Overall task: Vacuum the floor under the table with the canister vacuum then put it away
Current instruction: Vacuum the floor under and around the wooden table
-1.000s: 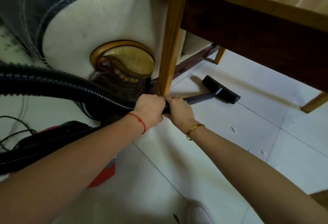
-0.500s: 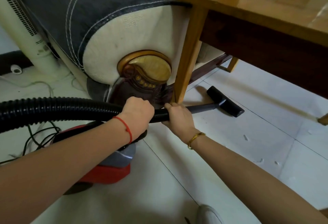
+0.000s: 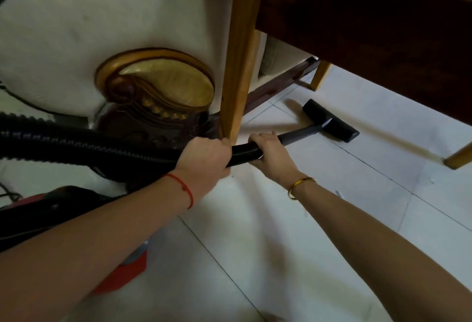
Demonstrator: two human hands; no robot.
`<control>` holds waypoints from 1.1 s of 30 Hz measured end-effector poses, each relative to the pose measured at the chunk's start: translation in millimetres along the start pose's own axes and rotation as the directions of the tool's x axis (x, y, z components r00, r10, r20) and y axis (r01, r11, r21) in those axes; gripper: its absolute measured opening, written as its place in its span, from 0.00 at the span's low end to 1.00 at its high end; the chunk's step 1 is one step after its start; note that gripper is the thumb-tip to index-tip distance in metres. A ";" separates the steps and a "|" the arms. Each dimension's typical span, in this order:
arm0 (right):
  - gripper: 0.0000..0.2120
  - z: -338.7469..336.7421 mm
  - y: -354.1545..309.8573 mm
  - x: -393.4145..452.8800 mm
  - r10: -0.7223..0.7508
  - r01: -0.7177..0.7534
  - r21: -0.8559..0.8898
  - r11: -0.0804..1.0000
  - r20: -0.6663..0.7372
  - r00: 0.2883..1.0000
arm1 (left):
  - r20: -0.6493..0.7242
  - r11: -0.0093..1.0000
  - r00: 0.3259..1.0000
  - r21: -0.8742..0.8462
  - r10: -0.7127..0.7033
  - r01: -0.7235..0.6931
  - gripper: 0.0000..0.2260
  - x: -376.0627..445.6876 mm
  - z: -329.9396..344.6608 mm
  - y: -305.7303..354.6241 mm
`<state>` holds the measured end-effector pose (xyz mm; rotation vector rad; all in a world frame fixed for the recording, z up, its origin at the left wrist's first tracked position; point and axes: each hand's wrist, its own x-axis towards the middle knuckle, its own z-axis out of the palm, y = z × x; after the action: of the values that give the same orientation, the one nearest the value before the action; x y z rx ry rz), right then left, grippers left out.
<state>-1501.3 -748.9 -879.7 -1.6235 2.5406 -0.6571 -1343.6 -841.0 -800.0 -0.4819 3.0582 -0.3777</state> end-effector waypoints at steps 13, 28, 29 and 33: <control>0.15 -47.4 102.1 22.6 0.143 -0.143 -0.128 0.981 -0.008 0.990 | 0.015 0.989 0.998 -0.136 -0.055 0.057 0.14 120.1 10.7 66.4; 0.14 -41.1 60.8 -14.3 0.060 -0.063 -0.179 0.982 -0.025 0.998 | 0.031 0.997 0.999 -0.073 0.032 -0.029 0.15 74.9 -4.2 48.4; 0.14 -39.8 52.0 -17.0 0.051 -0.055 -0.181 0.982 -0.024 0.998 | 0.037 0.997 0.999 -0.072 0.033 -0.031 0.15 66.0 -6.9 42.8; 0.14 -38.1 12.6 -26.5 0.034 -0.045 -0.227 0.973 -0.051 0.998 | 0.029 0.997 0.998 -0.054 0.048 -0.047 0.14 30.3 -18.4 18.9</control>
<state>-1510.5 -709.0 -854.7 -1.6330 2.7631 -0.4172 -1379.2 -828.5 -786.2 -0.4121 3.0513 -0.2853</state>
